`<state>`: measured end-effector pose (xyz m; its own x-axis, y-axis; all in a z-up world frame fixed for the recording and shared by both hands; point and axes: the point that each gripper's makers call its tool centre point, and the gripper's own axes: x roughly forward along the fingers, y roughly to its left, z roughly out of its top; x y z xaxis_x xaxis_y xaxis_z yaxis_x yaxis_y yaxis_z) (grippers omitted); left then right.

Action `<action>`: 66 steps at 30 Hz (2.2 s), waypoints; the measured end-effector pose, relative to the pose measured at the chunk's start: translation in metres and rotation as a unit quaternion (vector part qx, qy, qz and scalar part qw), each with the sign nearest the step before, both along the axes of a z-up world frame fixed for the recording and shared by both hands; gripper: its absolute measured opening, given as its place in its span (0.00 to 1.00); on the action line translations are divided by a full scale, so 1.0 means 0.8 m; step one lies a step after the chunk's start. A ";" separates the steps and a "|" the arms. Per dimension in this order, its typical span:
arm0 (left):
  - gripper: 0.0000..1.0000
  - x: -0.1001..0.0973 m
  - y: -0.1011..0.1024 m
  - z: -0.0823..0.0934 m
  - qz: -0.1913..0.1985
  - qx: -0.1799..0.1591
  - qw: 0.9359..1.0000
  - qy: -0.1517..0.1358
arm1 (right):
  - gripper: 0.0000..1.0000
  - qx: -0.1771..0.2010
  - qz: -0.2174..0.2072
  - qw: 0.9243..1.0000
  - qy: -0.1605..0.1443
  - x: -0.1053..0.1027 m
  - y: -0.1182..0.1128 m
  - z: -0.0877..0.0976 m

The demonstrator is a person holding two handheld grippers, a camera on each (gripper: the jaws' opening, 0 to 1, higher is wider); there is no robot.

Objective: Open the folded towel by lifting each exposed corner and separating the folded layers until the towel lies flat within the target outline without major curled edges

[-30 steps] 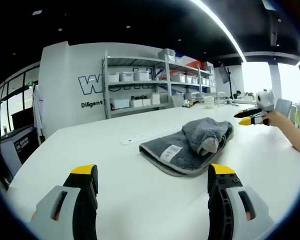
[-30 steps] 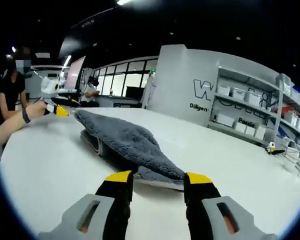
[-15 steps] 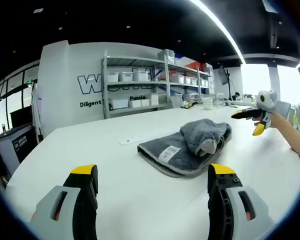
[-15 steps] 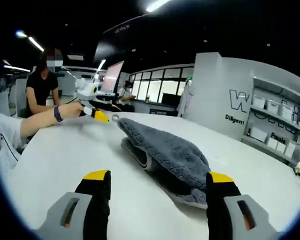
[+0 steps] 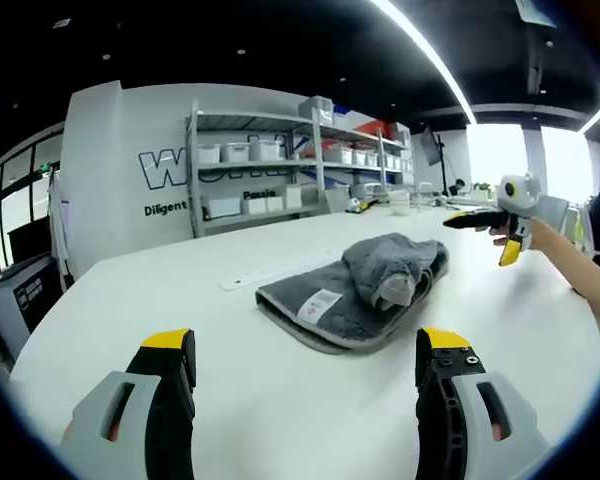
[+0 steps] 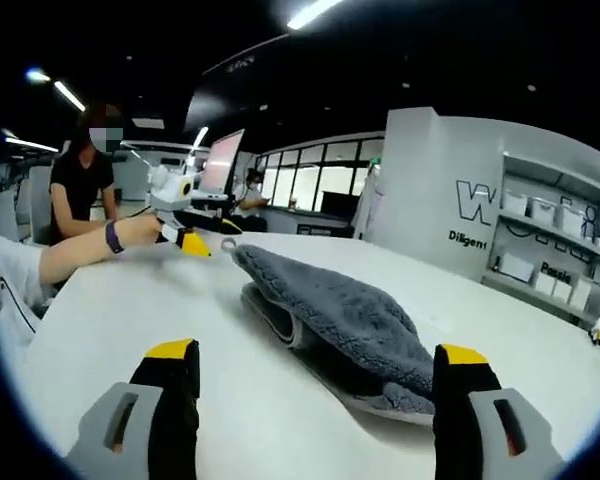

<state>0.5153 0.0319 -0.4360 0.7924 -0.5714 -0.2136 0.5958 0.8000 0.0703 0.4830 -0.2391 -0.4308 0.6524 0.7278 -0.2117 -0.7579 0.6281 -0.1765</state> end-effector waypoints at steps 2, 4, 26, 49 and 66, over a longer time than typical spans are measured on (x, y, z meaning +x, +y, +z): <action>0.90 0.000 0.001 -0.001 -0.001 0.002 1.000 0.001 | 0.99 -0.004 -0.004 1.000 0.001 0.000 0.001 -0.002; 0.90 0.000 0.001 -0.001 -0.001 0.002 1.000 0.001 | 0.99 -0.009 -0.007 1.000 0.001 0.001 0.001 -0.004; 0.90 -0.001 0.001 -0.002 -0.003 0.009 1.000 0.006 | 0.99 -0.055 -0.046 0.997 -0.002 0.014 -0.010 -0.015; 0.90 0.000 -0.002 -0.003 -0.006 0.015 1.000 0.008 | 0.70 -0.132 -0.088 0.985 -0.069 0.037 -0.021 -0.012; 0.90 -0.001 -0.003 -0.005 -0.009 0.020 1.000 0.010 | 0.51 -0.189 -0.123 0.972 -0.066 0.050 -0.045 -0.035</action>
<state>0.5147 0.0292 -0.4399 0.7782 -0.5754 -0.2516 0.6109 0.7866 0.0905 0.5234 -0.2748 -0.4588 0.8367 0.4322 -0.3364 -0.5477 0.6597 -0.5147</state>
